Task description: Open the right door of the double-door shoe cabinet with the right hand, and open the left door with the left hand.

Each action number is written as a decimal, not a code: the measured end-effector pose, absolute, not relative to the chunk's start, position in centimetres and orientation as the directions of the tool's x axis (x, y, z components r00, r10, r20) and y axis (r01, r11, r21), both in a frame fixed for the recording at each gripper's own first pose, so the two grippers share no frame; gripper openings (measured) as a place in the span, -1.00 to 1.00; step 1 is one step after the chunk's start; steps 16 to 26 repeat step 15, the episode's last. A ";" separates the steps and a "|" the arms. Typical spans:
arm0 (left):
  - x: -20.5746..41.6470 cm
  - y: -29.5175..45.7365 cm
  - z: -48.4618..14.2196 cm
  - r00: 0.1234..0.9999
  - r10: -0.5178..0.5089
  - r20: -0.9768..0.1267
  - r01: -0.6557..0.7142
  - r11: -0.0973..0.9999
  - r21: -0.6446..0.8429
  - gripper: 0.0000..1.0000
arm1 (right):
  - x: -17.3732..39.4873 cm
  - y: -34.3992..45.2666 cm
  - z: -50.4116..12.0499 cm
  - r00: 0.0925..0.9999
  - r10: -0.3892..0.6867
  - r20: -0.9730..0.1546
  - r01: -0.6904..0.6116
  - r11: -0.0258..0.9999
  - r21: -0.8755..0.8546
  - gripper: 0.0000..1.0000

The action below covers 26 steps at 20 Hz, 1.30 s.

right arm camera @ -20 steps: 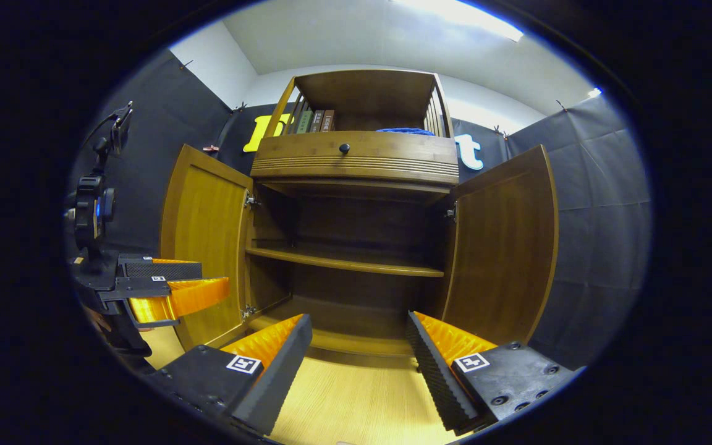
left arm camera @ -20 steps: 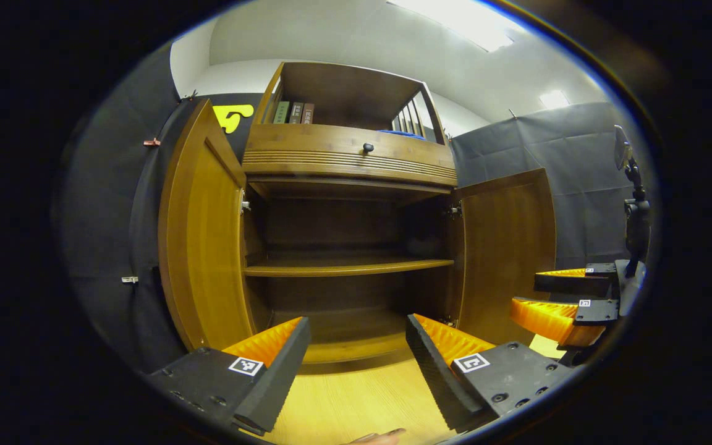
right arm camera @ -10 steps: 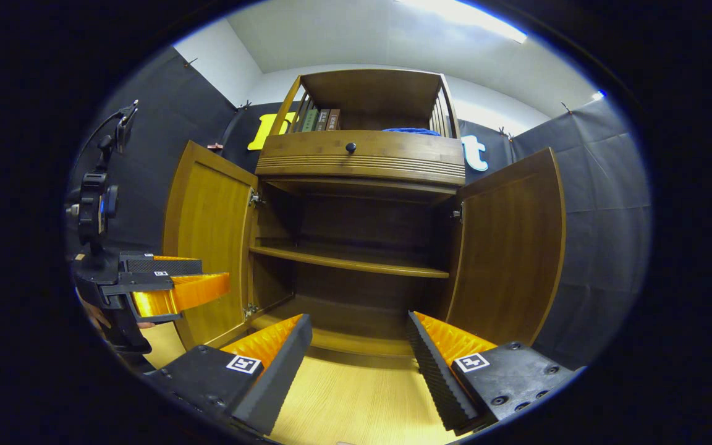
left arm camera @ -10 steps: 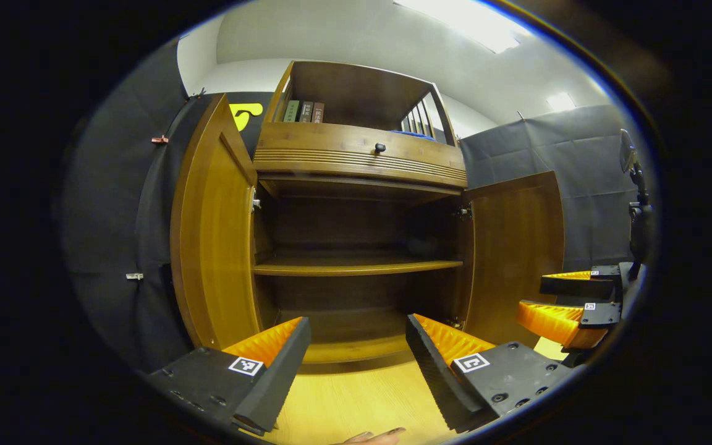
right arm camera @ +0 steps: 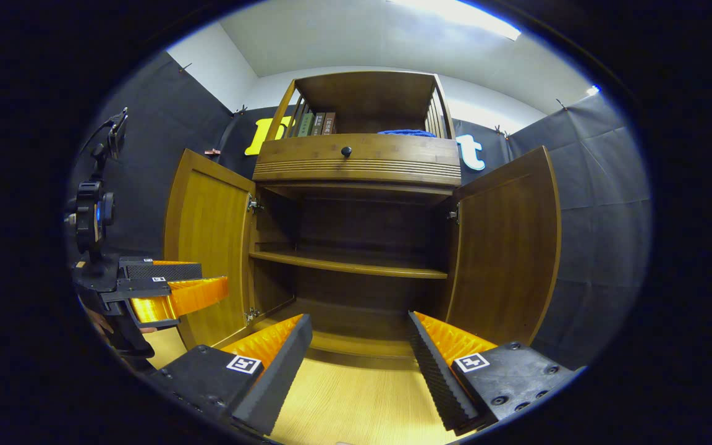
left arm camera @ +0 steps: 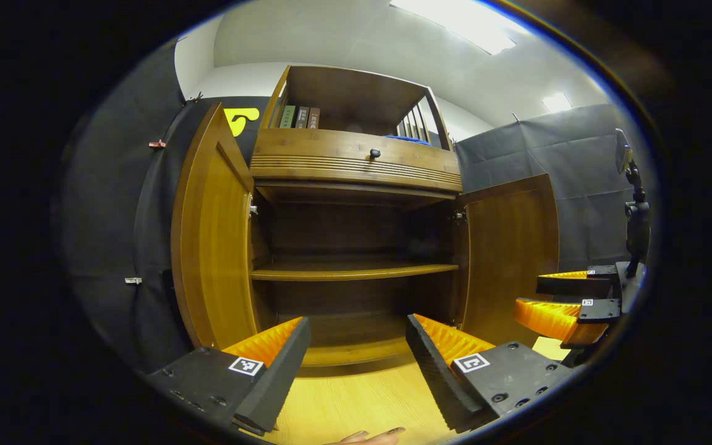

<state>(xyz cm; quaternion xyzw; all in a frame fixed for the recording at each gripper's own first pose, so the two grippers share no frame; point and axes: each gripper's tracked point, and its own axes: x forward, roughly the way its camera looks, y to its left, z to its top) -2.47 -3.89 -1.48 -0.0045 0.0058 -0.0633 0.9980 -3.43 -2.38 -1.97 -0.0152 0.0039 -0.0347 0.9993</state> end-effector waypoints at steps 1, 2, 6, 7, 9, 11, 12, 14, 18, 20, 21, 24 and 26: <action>-2.5 -4.0 -1.5 0.991 -0.130 -0.010 0.130 0.992 -0.005 0.92 | -3.5 -2.4 -1.9 0.998 -0.070 -0.005 0.070 0.997 -0.031 0.94; -2.6 -4.1 -1.4 0.991 -0.132 -0.009 0.132 0.991 -0.002 0.92 | -3.6 -2.4 -1.9 0.998 -0.070 -0.004 0.070 0.997 -0.031 0.95; -3.0 -4.3 -1.3 0.991 -0.136 -0.003 0.136 0.991 0.001 0.92 | -3.7 -2.5 -1.7 0.997 -0.073 0.001 0.073 0.997 -0.027 0.99; -3.0 -4.3 -1.2 0.991 -0.135 -0.001 0.135 0.991 0.001 0.92 | -3.7 -2.6 -1.6 0.997 -0.076 0.005 0.076 0.997 -0.028 0.95; -3.1 -4.2 -1.1 0.991 -0.132 0.002 0.132 0.991 -0.002 0.92 | -3.9 -2.7 -1.5 0.997 -0.078 0.009 0.079 0.997 -0.027 0.95; -3.2 -4.3 -1.1 0.991 -0.133 0.003 0.133 0.991 -0.005 0.92 | -4.1 -2.5 -1.4 0.997 -0.078 0.013 0.079 0.997 -0.025 0.95; -3.3 -4.3 -1.1 0.991 -0.134 0.001 0.134 0.991 -0.005 0.92 | -4.1 -2.5 -1.4 0.997 -0.080 0.014 0.080 0.996 -0.026 0.95; -3.4 -4.3 -1.2 0.991 -0.137 -0.002 0.137 0.991 -0.007 0.92 | -4.2 -2.4 -1.4 0.997 -0.079 0.011 0.079 0.997 -0.026 0.95; -3.5 -4.2 -1.2 0.991 -0.137 -0.002 0.137 0.991 -0.009 0.97 | -4.3 -2.3 -1.5 0.997 -0.076 0.011 0.076 0.997 -0.026 0.95; -3.5 -4.2 -1.2 0.991 -0.137 -0.002 0.137 0.991 -0.009 0.97 | -4.3 -2.3 -1.5 0.997 -0.076 0.011 0.076 0.997 -0.026 0.95; -3.5 -4.2 -1.2 0.991 -0.137 -0.002 0.137 0.991 -0.009 0.97 | -4.3 -2.3 -1.5 0.997 -0.076 0.011 0.076 0.997 -0.026 0.95; -3.5 -4.2 -1.2 0.991 -0.137 -0.002 0.137 0.991 -0.009 0.97 | -4.3 -2.3 -1.5 0.997 -0.076 0.011 0.076 0.997 -0.026 0.95; -3.5 -4.2 -1.2 0.991 -0.137 -0.002 0.137 0.991 -0.009 0.97 | -4.3 -2.3 -1.5 0.997 -0.076 0.011 0.076 0.997 -0.026 0.95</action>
